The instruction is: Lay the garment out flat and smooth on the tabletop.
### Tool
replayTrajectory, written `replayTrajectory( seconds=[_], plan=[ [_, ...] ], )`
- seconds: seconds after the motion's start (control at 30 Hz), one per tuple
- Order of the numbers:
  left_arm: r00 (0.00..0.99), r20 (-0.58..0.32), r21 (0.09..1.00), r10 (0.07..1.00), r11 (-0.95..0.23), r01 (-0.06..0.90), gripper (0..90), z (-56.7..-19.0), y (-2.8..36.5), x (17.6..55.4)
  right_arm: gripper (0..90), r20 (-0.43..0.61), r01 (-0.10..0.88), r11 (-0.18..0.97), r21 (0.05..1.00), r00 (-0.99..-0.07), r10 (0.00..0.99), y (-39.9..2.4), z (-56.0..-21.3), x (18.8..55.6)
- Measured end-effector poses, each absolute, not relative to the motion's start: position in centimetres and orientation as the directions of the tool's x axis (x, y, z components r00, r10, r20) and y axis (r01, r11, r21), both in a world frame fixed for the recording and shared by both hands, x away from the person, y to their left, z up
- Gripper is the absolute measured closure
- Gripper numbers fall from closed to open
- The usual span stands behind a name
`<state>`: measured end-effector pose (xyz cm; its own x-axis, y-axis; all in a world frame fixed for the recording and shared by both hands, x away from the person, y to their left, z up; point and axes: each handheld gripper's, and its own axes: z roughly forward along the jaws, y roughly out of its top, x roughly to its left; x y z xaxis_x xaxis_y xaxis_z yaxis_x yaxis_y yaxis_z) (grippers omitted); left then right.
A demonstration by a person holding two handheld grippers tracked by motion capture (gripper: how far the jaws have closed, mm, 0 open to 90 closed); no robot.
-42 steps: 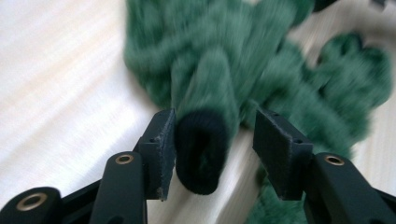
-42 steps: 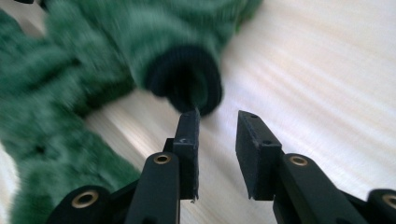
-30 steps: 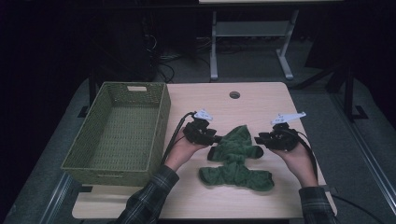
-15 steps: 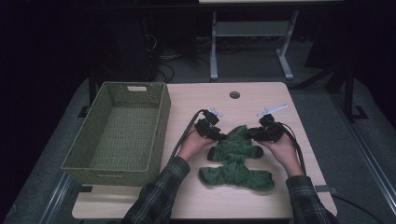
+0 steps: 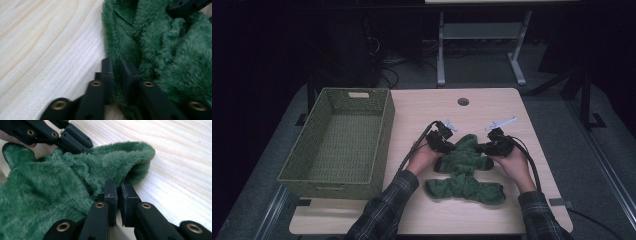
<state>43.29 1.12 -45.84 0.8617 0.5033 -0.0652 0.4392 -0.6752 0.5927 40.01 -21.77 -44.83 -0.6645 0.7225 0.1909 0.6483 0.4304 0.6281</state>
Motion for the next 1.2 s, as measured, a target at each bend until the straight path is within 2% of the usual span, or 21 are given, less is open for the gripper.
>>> replayTrajectory(
  seconds=[0.27, 0.57, 0.77, 0.9, 1.2],
  plan=[
    [0.842, -0.077, 0.664, 0.534, -0.603, 0.443, 88.7, -44.0, 2.4, 43.2, 85.7, 0.166, 0.620, 0.421, 0.661, -0.669, 0.725, -22.3, -43.7, 39.6],
    [0.796, 0.019, 0.757, 0.606, -0.529, 0.384, 88.9, -40.4, 5.5, 42.3, 86.1, 0.133, 0.588, 0.385, 0.711, -0.650, 0.748, -22.9, -41.5, 39.6],
    [0.779, 0.072, 0.742, 0.623, -0.555, 0.376, 89.1, -42.0, 5.9, 42.4, 87.2, 0.174, 0.643, 0.351, 0.681, -0.607, 0.775, -23.8, -42.9, 40.4],
    [0.775, 0.049, 0.730, 0.631, -0.552, 0.403, 89.1, -43.9, 5.5, 42.9, 87.4, 0.175, 0.688, 0.357, 0.632, -0.575, 0.799, -23.8, -44.2, 41.0],
    [0.772, 0.017, 0.721, 0.636, -0.543, 0.431, 89.0, -46.2, 5.2, 44.3, 87.5, 0.203, 0.716, 0.326, 0.617, -0.545, 0.814, -24.6, -46.0, 41.4]
  ],
)
